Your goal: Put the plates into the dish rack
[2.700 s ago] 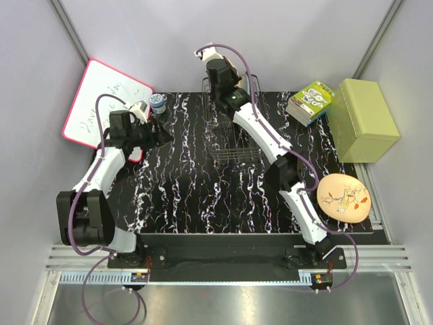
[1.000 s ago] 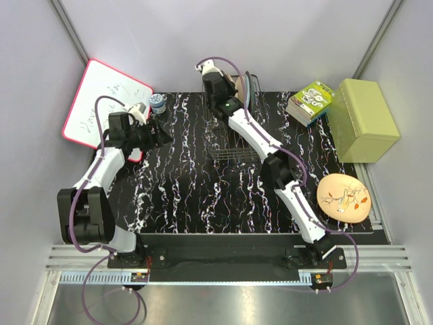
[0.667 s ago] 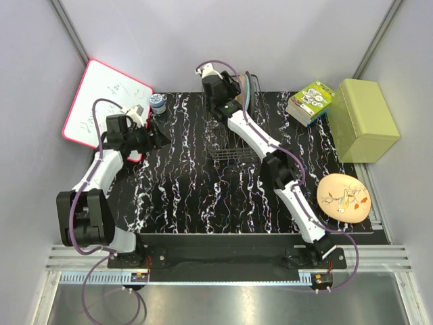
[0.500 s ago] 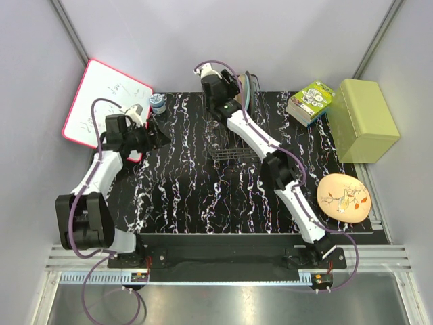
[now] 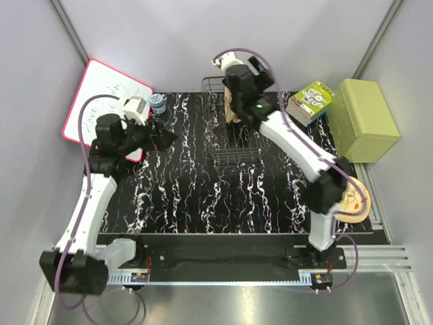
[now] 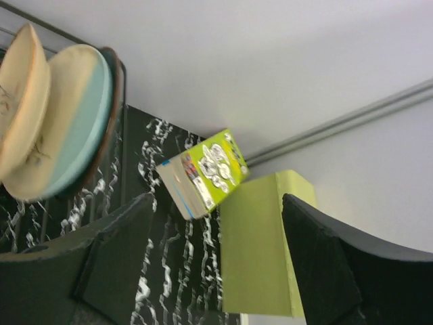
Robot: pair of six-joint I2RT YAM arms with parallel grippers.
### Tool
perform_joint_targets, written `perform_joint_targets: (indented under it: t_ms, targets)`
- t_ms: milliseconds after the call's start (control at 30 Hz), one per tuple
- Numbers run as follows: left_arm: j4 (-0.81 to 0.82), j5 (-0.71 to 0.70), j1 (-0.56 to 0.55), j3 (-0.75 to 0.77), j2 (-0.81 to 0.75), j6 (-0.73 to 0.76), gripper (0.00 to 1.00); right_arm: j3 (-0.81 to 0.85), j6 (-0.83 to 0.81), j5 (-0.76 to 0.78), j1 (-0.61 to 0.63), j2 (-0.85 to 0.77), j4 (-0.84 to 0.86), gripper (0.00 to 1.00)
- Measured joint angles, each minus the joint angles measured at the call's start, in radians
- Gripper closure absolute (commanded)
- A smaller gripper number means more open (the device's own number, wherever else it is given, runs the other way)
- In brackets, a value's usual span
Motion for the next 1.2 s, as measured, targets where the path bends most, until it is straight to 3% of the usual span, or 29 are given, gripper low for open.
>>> perform_joint_targets:
  t_ms: [167, 267, 433, 633, 867, 1200]
  targets:
    - [0.111, 0.045, -0.225, -0.01, -0.167, -0.027, 0.01, -0.305, 0.049, -0.102, -0.01, -0.401, -0.116, 0.0]
    - [0.182, 0.035, -0.413, -0.014, -0.154, -0.093, 0.01, -0.388, 0.146, -0.225, -0.071, -0.586, -0.242, 0.0]
    - [0.302, -0.05, -0.671, -0.039, 0.038, -0.192, 0.01, -0.515, 0.274, -0.373, -0.276, -0.79, -0.404, 0.0]
    - [0.384, -0.171, -0.894, -0.011, 0.315, -0.282, 0.1, -0.535, 0.339, -0.458, -0.341, -0.881, -0.479, 0.0]
    - [0.447, -0.209, -1.009, 0.367, 0.764, -0.396, 0.17, -0.543, 0.379, -0.465, -0.46, -1.003, -0.48, 0.01]
    - [0.459, -0.272, -1.058, 0.656, 1.125, -0.432, 0.16, -0.587, 0.397, -0.473, -0.506, -1.067, -0.519, 0.01]
